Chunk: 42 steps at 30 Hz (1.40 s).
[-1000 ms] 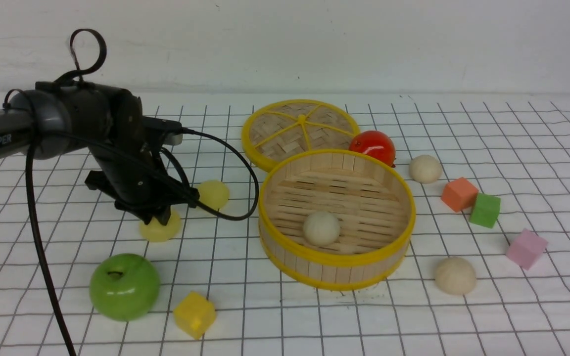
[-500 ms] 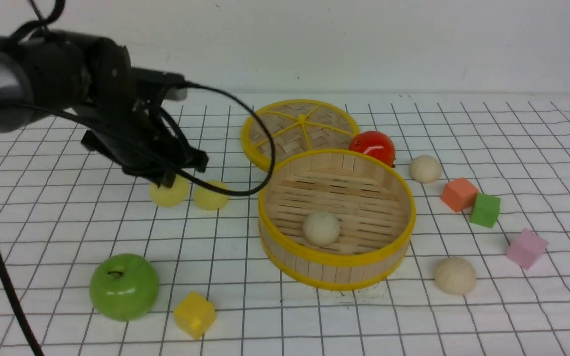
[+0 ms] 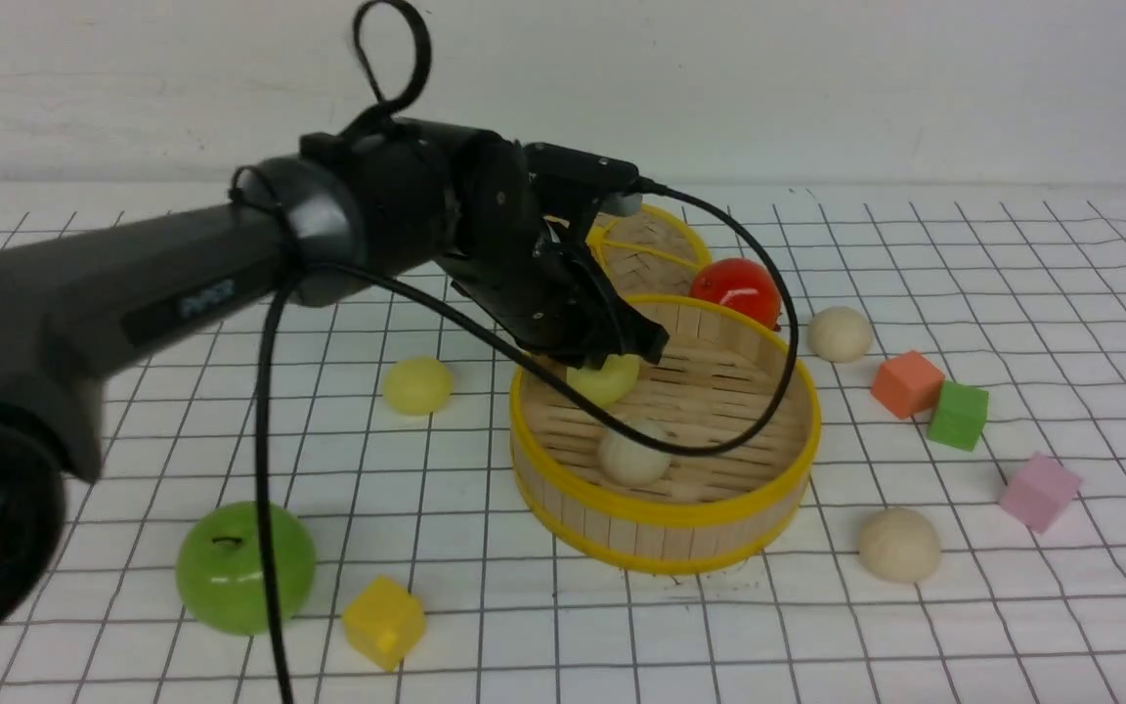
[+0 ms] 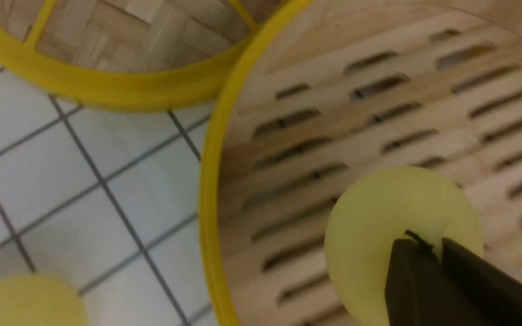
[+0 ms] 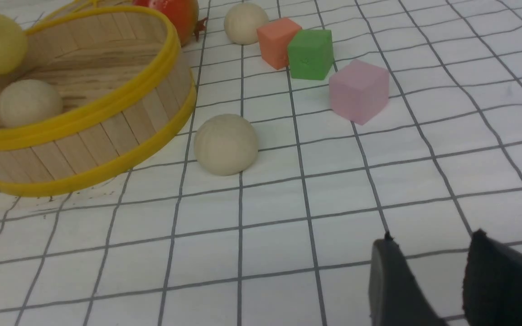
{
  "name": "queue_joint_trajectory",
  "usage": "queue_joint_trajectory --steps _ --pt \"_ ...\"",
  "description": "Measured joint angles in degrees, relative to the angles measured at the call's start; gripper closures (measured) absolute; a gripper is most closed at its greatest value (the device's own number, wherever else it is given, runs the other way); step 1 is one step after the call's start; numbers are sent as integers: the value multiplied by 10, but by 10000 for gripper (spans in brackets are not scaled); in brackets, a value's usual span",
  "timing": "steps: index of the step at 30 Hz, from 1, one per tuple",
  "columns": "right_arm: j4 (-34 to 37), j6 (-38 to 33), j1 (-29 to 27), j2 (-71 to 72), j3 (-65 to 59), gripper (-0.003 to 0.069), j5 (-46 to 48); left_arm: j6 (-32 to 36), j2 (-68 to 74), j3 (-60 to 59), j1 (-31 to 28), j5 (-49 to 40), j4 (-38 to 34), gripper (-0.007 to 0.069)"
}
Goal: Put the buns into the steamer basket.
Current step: Use the left arm to put the steamed stuffed bun into the steamer, then use the left arm to grab a steamed stuffed bun
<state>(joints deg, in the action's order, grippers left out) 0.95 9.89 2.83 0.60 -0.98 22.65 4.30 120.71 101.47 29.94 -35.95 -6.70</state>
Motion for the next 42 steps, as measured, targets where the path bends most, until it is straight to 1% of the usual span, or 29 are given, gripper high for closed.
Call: queue_joint_trajectory --steps 2,3,4,5,7,8,10,11,12,13,14,15,17,18,21,23,24,28,31,32,35,42 --pt "0 0 0 0 0 420 0 0 44 48 -5 -6 14 562" --pt "0 0 0 0 0 420 0 0 47 48 -5 -7 14 557" --pt "0 0 0 0 0 420 0 0 56 60 -6 -12 17 534" --pt "0 0 0 0 0 420 0 0 63 68 -7 -16 18 502" --pt "0 0 0 0 0 420 0 -6 75 84 -8 -27 20 413" --pt "0 0 0 0 0 420 0 -10 75 86 -8 -32 20 383" --pt "0 0 0 0 0 420 0 -19 72 100 -8 -57 21 307" --pt "0 0 0 0 0 420 0 -20 73 102 -8 -60 21 302" --pt "0 0 0 0 0 420 0 -24 66 117 -8 -89 22 264" --pt "0 0 0 0 0 420 0 -29 56 127 -8 -116 25 250" --pt "0 0 0 0 0 420 0 -33 44 137 -10 -144 30 250" --pt "0 0 0 0 0 420 0 -33 41 137 -10 -144 31 250" --pt "0 0 0 0 0 420 0 -35 9 146 -19 -188 40 284" --pt "0 0 0 0 0 420 0 -38 -5 151 -33 -215 44 325" --pt "0 0 0 0 0 420 0 -38 -9 151 -71 -253 44 412" --pt "0 0 0 0 0 420 0 -37 8 148 -97 -263 43 451" --pt "0 0 0 0 0 420 0 -36 16 147 -106 -263 42 458" --pt "0 0 0 0 0 420 0 -24 46 140 -125 -259 42 456" --pt "0 0 0 0 0 420 0 -14 59 140 -128 -242 41 424" --pt "0 0 0 0 0 420 0 -14 59 140 -128 -242 41 424" --pt "0 0 0 0 0 420 0 -12 71 140 -130 -215 41 379" --pt "0 0 0 0 0 420 0 -11 88 140 -132 -194 61 357"
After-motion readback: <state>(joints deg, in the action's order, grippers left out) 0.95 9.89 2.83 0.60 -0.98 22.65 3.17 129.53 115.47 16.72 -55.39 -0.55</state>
